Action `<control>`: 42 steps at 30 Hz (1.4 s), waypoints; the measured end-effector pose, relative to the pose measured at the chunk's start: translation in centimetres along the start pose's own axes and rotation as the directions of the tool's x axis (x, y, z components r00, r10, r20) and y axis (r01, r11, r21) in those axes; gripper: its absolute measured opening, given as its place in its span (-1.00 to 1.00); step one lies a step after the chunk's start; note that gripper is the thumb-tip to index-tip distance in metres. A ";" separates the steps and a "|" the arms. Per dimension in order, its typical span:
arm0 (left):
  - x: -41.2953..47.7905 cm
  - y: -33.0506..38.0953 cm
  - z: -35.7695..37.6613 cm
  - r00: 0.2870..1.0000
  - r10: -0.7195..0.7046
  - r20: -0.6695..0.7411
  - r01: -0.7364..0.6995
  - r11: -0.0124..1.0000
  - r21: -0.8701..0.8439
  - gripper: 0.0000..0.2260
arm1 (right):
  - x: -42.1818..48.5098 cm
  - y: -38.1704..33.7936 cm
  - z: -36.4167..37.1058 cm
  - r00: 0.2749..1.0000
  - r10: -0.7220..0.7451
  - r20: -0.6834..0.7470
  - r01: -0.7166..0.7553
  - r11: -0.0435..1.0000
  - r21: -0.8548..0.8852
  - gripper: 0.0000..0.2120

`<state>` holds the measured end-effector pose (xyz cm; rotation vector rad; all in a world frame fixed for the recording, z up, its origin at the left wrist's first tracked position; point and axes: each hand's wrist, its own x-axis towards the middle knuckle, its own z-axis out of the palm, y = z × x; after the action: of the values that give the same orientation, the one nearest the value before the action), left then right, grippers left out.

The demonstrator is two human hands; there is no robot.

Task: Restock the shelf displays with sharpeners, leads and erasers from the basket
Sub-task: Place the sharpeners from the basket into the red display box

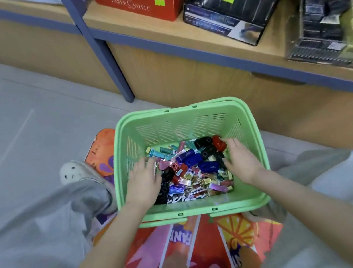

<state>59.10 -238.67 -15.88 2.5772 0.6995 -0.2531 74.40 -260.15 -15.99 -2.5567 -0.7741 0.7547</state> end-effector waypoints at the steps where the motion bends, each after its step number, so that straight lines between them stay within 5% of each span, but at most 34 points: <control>1: 0.6 0.2 0.6 0.998 -0.016 0.069 0.018 0.999 -0.034 -0.62 | 0.8 0.0 0.3 0.999 0.010 0.033 -0.010 1.000 0.010 -0.42; 7: 4.2 -0.7 5.2 0.906 -0.195 0.377 0.293 0.929 -0.224 -0.41 | 5.1 1.1 4.6 0.960 0.089 0.266 -0.085 0.996 -0.025 -0.30; 11: 7.0 -1.0 8.0 0.892 -0.165 0.420 0.226 0.969 -0.101 -0.29 | 7.9 2.5 7.1 0.912 0.128 0.390 -0.081 0.988 -0.134 -0.12; 17: 8.5 -1.5 10.2 0.876 -0.197 0.440 0.175 0.980 0.090 -0.52 | 10.8 3.8 10.0 0.914 0.145 0.378 0.079 0.850 -0.520 -0.01; 26: 7.7 -2.2 9.9 0.898 -0.183 0.401 0.314 0.904 -0.291 -0.75 | 14.5 5.3 9.4 0.926 0.035 0.375 0.200 0.798 -0.568 -0.20; 30: 7.7 -1.7 8.7 0.873 -0.336 0.354 0.488 0.617 -0.618 -0.81 | 13.8 5.3 9.6 0.949 0.017 0.314 0.116 0.910 -0.397 -0.25; 32: 7.4 -1.4 8.3 0.836 -0.394 0.382 0.539 0.456 -0.709 -0.72 | 12.6 4.3 9.5 0.978 0.060 0.198 -0.039 0.993 -0.108 -0.28; 34: 7.0 -1.0 8.1 0.802 -0.413 0.432 0.576 0.343 -0.742 -0.59 | 11.5 2.5 9.0 0.978 0.153 0.142 -0.182 0.957 0.227 -0.33; 38: 6.2 0.0 7.7 0.782 -0.390 0.487 0.607 0.297 -0.737 -0.60 | 10.3 -1.8 8.0 0.895 0.112 0.431 -0.362 0.747 0.558 -0.69; 42: 5.6 0.5 6.8 0.781 -0.359 0.511 0.599 0.201 -0.775 -0.69 | 9.8 -4.7 7.5 0.840 -0.036 0.542 -0.296 0.807 0.512 -0.74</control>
<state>63.74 -239.84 -23.29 1.1263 1.1477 -0.2333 75.03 -249.26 -23.46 -1.8577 -0.3993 1.5245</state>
